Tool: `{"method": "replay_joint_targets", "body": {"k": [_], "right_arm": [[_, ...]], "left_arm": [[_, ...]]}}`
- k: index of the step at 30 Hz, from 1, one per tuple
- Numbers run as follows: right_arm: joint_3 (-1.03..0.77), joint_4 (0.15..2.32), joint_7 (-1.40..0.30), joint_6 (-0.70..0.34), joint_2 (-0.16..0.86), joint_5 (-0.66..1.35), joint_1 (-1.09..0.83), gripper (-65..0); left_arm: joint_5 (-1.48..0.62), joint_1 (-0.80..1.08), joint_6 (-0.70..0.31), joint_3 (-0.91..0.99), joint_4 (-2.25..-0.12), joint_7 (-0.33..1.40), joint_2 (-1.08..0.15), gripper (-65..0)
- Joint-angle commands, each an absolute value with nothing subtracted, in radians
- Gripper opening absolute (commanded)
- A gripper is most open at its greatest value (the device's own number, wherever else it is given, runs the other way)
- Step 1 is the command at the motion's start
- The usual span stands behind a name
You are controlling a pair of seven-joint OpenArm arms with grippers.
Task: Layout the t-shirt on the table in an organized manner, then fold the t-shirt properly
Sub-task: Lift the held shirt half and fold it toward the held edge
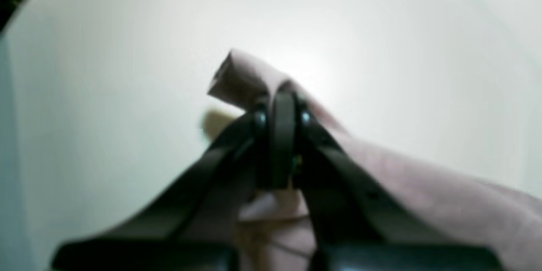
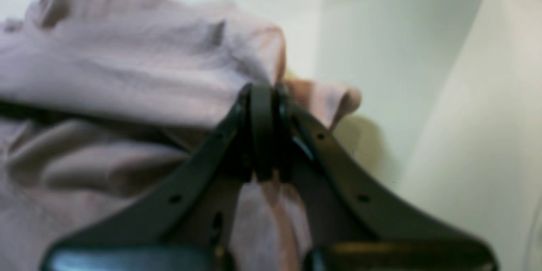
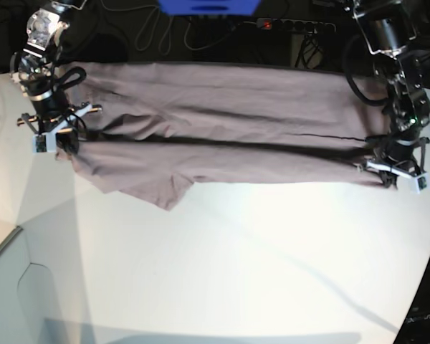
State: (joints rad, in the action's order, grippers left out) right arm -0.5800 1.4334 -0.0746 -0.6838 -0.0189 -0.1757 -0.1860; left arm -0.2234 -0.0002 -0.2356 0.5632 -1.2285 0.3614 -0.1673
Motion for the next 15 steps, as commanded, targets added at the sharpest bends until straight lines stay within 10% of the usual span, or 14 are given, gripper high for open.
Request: {"method": "replay_joint_targets", "body": {"k": [1,9,15], "right_arm": [[-0.584,1.448,-0.045,-0.698,-0.012,-0.156,-0.186,-65.0],[-0.576,1.434,-0.053,-0.698,-0.008,-0.157,-0.205,-65.0],[-0.573,1.435,-0.143,-0.698,0.01,-0.16,-0.2,-61.1]], "left_arm": [[-0.245,0.004,-0.236,0.567,-1.242,0.34,-0.183,-65.0],[-0.274,0.067,-0.236,0.567,-1.241,0.34,-0.182,-63.5],[-0.328,0.117,-0.234,0.567,-1.254,0.34,-0.182,-38.4]]}}
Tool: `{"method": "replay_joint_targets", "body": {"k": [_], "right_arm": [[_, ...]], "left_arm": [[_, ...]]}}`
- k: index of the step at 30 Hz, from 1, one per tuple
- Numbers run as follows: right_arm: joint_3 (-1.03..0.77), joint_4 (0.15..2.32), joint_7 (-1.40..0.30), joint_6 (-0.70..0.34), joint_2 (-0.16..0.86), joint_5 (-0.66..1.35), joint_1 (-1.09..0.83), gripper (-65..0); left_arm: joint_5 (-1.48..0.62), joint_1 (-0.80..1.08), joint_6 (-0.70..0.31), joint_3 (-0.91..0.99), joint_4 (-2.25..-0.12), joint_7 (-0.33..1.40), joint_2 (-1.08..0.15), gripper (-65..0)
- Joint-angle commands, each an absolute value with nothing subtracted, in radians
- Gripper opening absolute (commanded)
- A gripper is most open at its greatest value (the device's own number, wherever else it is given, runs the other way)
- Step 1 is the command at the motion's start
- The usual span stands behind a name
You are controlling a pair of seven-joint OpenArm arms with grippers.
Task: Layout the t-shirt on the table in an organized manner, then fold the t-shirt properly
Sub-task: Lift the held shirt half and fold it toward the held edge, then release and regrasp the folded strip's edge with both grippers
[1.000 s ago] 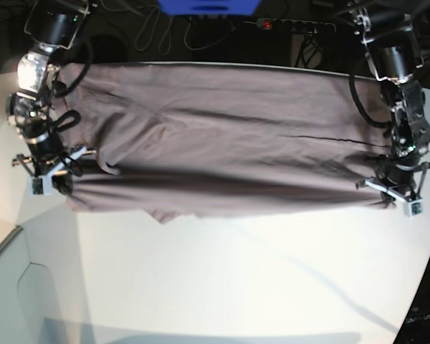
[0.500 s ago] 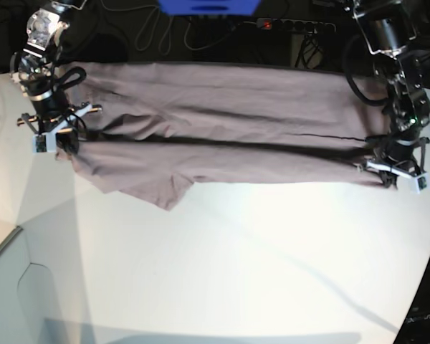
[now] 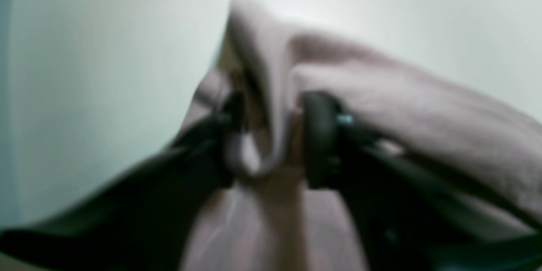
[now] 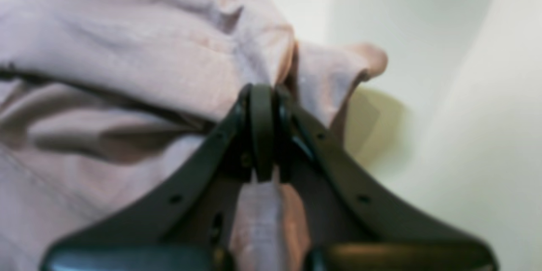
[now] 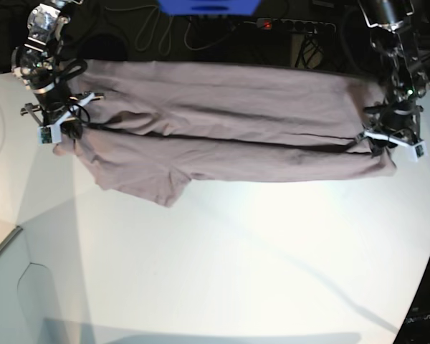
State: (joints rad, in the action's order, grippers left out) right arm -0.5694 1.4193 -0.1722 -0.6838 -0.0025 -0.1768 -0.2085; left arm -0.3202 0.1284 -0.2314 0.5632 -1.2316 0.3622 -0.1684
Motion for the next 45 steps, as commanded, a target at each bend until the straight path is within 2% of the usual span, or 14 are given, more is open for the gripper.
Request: {"method": "replay_joint_targets", "body": {"k": [1,5,8,16,21,26,45], "right_arm": [[-0.573,1.437,-0.156,-0.698,0.013,-0.16,-0.199,-58.2],[-0.581,1.451,-0.157,-0.698,0.015,-0.16,-0.197,-48.5],[-0.581,1.481,-0.157,-0.698,0.015,-0.159,-0.2,-46.1],[-0.576,1.554,-0.162,-0.698,0.007,-0.159,-0.197,-46.1],[-0.576,1.561,-0.162,-0.698,0.007,-0.159,-0.194,-46.1],[-0.575,1.561,-0.162,-0.698,0.007,-0.159,-0.193,-46.1],[-0.575,1.561,-0.162,-0.698,0.01,-0.159,-0.179,-46.1]], "left_arm": [[-0.341,0.124,-0.234,0.568,-1.262,0.34,-0.183,-34.9],[-0.384,0.151,-0.234,0.636,-1.333,0.34,-0.183,-28.2],[-0.387,0.148,-0.234,0.687,-1.376,0.355,-0.183,-26.1],[-0.381,0.031,-0.234,0.723,-1.3,0.438,-0.251,-26.1],[-0.381,-0.065,-0.234,0.723,-1.142,0.438,-0.272,-26.3],[-0.387,-0.151,-0.234,0.618,-0.955,0.429,-0.303,-26.4],[-0.383,-0.203,-0.234,0.662,-1.015,0.43,-0.3,-26.6]]}}
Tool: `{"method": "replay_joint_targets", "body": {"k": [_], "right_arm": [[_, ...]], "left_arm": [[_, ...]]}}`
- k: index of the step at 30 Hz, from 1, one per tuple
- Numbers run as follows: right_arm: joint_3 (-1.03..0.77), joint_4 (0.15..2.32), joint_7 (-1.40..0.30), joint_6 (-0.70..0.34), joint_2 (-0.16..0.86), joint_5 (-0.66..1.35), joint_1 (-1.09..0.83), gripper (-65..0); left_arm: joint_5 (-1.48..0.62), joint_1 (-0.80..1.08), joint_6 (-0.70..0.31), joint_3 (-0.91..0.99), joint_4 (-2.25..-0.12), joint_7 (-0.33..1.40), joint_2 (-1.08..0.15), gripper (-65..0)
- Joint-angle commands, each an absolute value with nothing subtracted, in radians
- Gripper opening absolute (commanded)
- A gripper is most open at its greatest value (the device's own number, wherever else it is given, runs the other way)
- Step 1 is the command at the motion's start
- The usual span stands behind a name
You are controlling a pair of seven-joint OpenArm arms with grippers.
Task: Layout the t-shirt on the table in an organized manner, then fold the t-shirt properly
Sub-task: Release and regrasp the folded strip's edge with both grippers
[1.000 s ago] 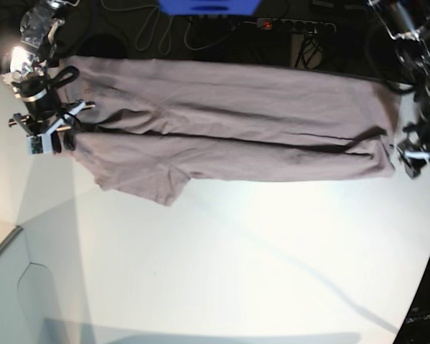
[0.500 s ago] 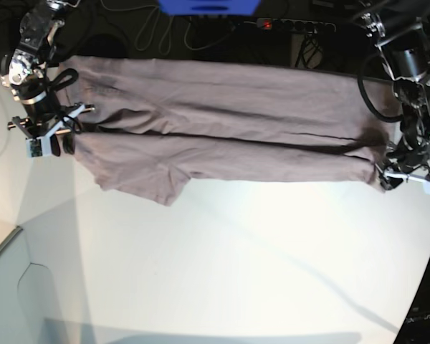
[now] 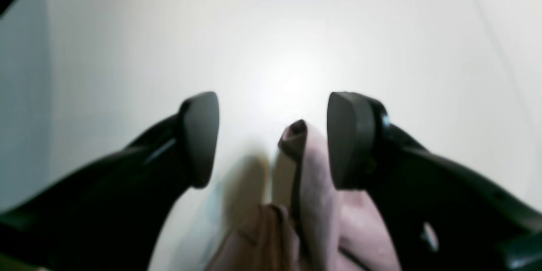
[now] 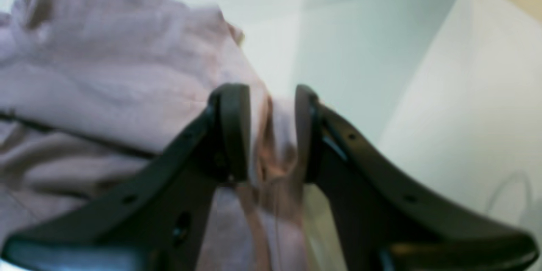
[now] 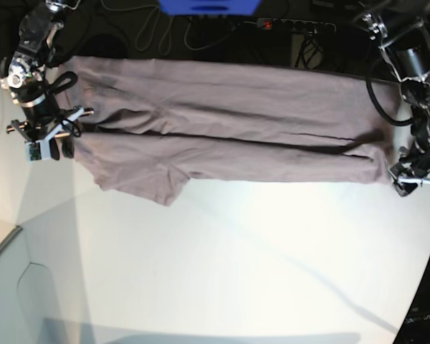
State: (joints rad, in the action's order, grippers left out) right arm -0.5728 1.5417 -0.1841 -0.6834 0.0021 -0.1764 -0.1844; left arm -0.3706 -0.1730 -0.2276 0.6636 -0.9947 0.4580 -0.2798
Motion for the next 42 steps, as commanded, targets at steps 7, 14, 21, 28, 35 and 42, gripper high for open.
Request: {"method": "replay_joint_targets", "body": {"k": [7,14,21,28,35,42], "right_arm": [[-0.575,1.561,-0.162,-0.698,0.01,-0.159,-0.18,-46.1],[-0.575,1.56,-0.162,-0.698,0.013,-0.16,-0.183,-46.1],[-0.575,1.558,-0.162,-0.698,0.01,-0.16,-0.182,-46.1],[-0.575,1.56,-0.162,-0.698,0.012,-0.16,-0.186,-46.1],[-0.581,1.563,-0.16,-0.698,0.013,-0.16,-0.188,-46.0],[-0.576,1.612,-0.162,-0.698,0.012,-0.16,-0.179,-45.6]], "left_arm": [[-0.381,-0.305,-0.234,0.607,-0.829,0.429,-0.302,-26.6],[-0.381,-0.302,-0.226,0.602,-0.791,0.429,-0.302,-26.7],[-0.384,-0.272,-0.231,0.602,-0.791,0.427,-0.298,-39.2],[-0.389,-0.272,-0.232,0.602,-0.792,0.427,-0.302,-44.6],[-0.387,-0.271,-0.229,0.602,-0.792,0.43,-0.3,-65.0],[-0.39,-0.248,-0.231,0.602,-0.805,0.43,-0.302,-65.0]]}}
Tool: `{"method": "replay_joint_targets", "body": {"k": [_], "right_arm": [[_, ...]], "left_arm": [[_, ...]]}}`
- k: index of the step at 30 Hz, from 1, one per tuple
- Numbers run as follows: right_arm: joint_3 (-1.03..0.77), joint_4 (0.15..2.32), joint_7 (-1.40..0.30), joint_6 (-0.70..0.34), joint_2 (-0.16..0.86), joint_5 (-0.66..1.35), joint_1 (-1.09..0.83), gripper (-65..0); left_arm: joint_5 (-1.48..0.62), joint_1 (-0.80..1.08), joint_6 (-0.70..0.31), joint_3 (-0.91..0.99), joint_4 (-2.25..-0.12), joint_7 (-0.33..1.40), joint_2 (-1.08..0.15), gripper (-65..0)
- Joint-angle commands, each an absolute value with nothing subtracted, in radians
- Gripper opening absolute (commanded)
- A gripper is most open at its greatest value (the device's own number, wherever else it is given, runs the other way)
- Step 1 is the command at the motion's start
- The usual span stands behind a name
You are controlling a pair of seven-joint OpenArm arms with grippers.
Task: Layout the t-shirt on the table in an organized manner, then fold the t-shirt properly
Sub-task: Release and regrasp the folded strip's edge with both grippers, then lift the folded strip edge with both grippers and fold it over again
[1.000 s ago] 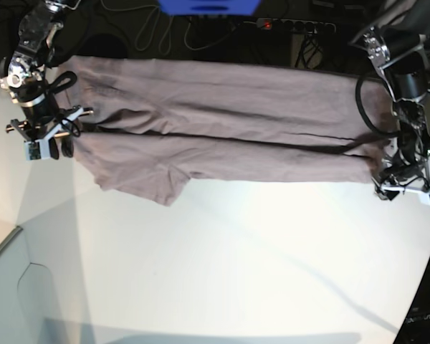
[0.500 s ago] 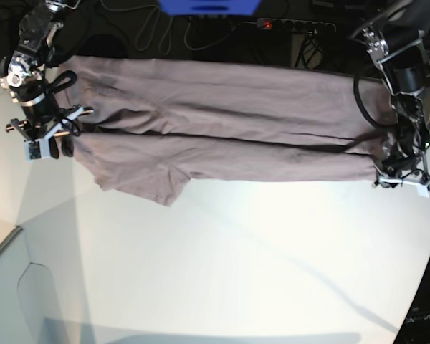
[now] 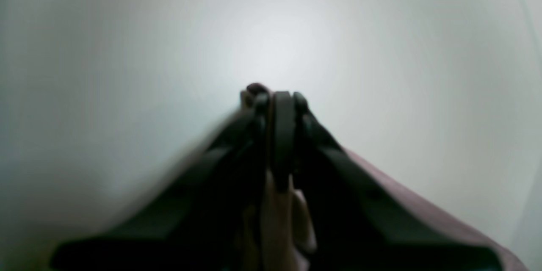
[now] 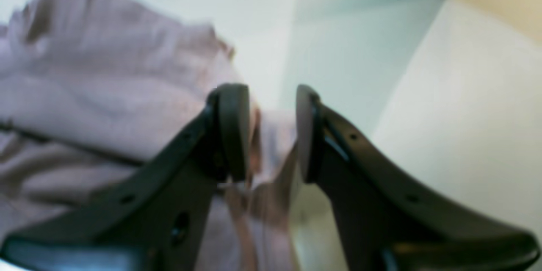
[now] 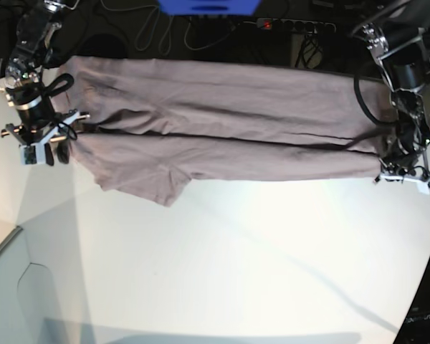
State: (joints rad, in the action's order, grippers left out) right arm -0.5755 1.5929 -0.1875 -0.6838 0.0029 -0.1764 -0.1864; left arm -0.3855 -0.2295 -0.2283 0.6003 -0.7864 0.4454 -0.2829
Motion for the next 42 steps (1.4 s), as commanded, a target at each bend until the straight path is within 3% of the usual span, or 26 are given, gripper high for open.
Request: {"method": "replay_joint_targets", "body": {"k": [1,4,11,14,28,42], "right_arm": [[-0.575,1.621,-0.162,-0.698,0.012,-0.16,-0.176,-45.6],[-0.559,1.621,-0.163,-0.698,0.013,-0.16,-0.137,-44.4],[-0.446,1.508,-0.165,-0.698,0.056,-0.16,-0.067,-31.5],[-0.403,1.412,-0.165,-0.698,0.079,-0.162,-0.022,-28.7],[-0.403,1.067,-0.165,-0.698,0.096,-0.162,0.18,-28.6],[-0.4,0.905,-0.163,-0.698,0.124,-0.162,0.205,-28.7]], "left_arm": [[-0.39,-0.246,-0.231,0.602,-0.805,0.43,-0.302,-65.0],[-0.387,-0.246,-0.231,0.602,-0.805,0.43,-0.302,-65.0],[-0.383,-0.246,-0.232,0.602,-0.805,0.43,-0.303,-65.0],[-0.383,-0.246,-0.232,0.602,-0.805,0.43,-0.302,-65.0],[-0.383,-0.223,-0.232,0.602,-0.805,0.43,-0.302,-65.0],[-0.383,-0.223,-0.232,0.601,-0.805,0.43,-0.302,-65.0]]}}
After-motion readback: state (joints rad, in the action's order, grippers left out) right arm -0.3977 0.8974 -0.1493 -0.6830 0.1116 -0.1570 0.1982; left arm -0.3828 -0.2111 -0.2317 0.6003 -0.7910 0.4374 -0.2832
